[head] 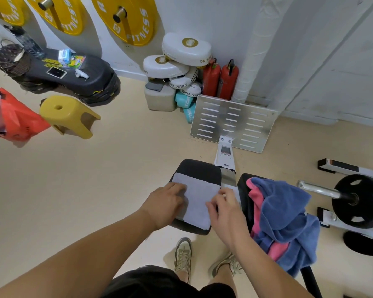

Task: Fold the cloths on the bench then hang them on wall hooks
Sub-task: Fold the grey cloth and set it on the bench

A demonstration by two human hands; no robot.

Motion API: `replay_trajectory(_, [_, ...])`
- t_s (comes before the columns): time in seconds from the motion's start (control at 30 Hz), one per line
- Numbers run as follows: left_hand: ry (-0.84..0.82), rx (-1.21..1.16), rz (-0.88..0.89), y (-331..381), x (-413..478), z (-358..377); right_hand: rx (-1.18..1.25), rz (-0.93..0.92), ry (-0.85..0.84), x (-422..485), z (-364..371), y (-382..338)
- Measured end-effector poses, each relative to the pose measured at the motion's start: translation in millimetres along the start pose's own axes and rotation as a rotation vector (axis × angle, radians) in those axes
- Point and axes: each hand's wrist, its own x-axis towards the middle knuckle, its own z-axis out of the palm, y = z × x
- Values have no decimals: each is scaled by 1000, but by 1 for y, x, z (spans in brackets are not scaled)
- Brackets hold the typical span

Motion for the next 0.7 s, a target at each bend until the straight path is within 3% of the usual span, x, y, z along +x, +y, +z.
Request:
replay_trajectory(0.13, [-68, 26, -119, -6, 15, -2, 302, 279, -99, 23, -1, 7])
replay_trajectory(0.2, [-67, 5, -135, -4, 20, 3, 348, 304, -130, 29, 0, 9])
replay_trajectory(0.33, [-59, -81, -196, -3, 29, 9, 276, 230, -77, 38, -3, 4])
replay_trajectory(0.5, [-1, -56, -115, -11, 38, 1, 242, 211, -15, 53, -11, 2])
replay_trajectory(0.6, [-3, -39, 1, -4, 30, 0, 37, 52, -102, 39, -14, 0])
replay_trajectory(0.7, [-24, -104, -27, 5, 24, 4, -91, -47, -232, 19, -9, 2])
